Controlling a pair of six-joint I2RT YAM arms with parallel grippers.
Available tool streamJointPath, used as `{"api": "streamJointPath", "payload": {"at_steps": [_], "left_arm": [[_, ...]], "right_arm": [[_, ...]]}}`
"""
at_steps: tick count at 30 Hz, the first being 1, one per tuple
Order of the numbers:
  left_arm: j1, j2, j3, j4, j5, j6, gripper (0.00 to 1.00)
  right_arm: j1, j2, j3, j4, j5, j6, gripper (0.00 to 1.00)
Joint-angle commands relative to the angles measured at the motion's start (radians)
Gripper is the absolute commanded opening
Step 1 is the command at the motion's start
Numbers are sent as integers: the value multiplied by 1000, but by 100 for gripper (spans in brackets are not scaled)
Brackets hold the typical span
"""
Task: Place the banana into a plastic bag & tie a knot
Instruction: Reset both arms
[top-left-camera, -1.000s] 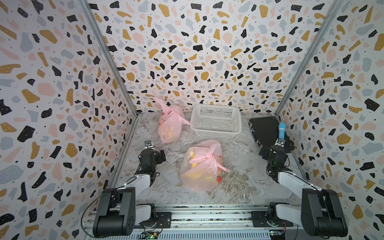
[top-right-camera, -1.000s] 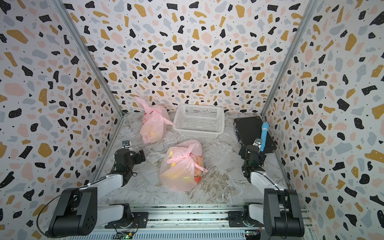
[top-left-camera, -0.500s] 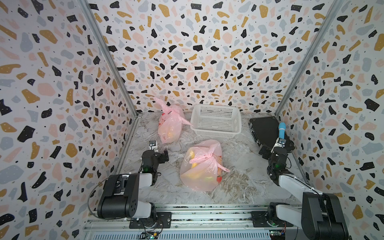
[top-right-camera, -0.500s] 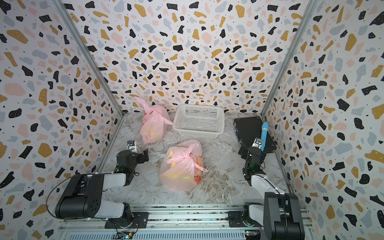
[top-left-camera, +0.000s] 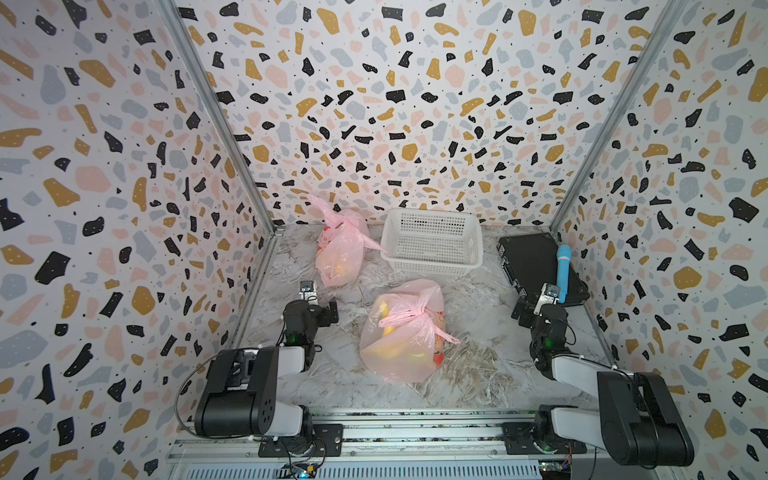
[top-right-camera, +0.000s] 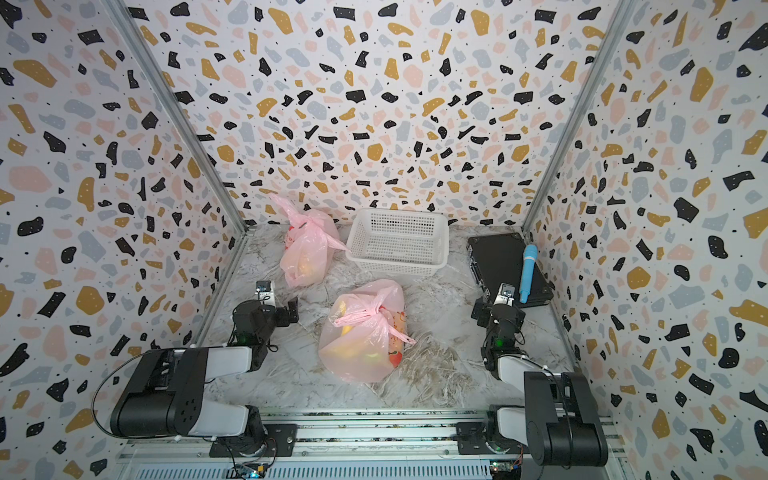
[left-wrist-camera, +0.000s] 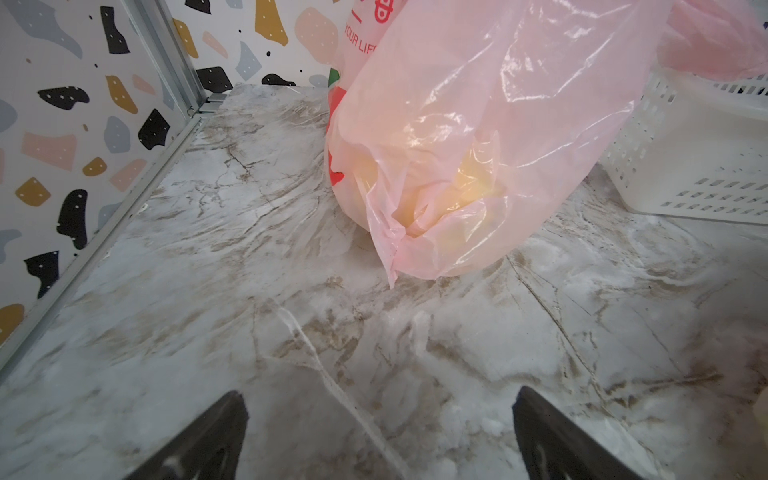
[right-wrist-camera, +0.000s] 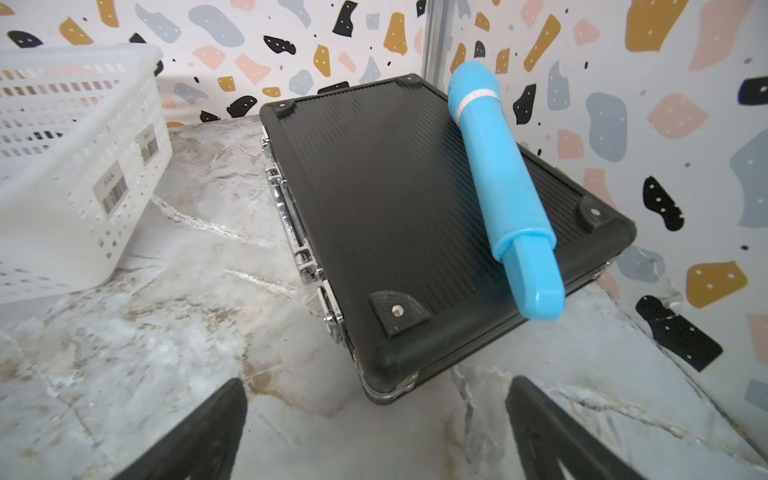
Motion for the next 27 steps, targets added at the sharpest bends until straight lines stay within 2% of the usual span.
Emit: {"api": "streamJointPath", "payload": {"at_steps": [1,2,4,7,9,11,13,19,27], "left_arm": [[3,-2,18,40,10,12,99],[3,-2,18,39,10,12,99],[3,-2,18,40,9,12,99],[3,-2,18,39,9,11,99],[3,-2,17,40,10,12,99],[3,-2,17,40,10,11,99],[3,-2,18,40,11,12,99],[3,-2,18,40,9,12,99],[-4,1,21,36,-6,18,99]], "right_arm": [[10,90,-41,255,10,-83,100],[8,173,-44,353,30,-82,100],[9,275,-33,427,-22,-103,100],[10,231,42,210,-70,-114,100],[9,265,53,250,-87,-128,100],[8,238,60,188,-87,-119,100],[8,262,57,236,-90,-128,100],[9,250,106,115,-84,-116,100],[9,256,100,144,-84,-121,100]]}}
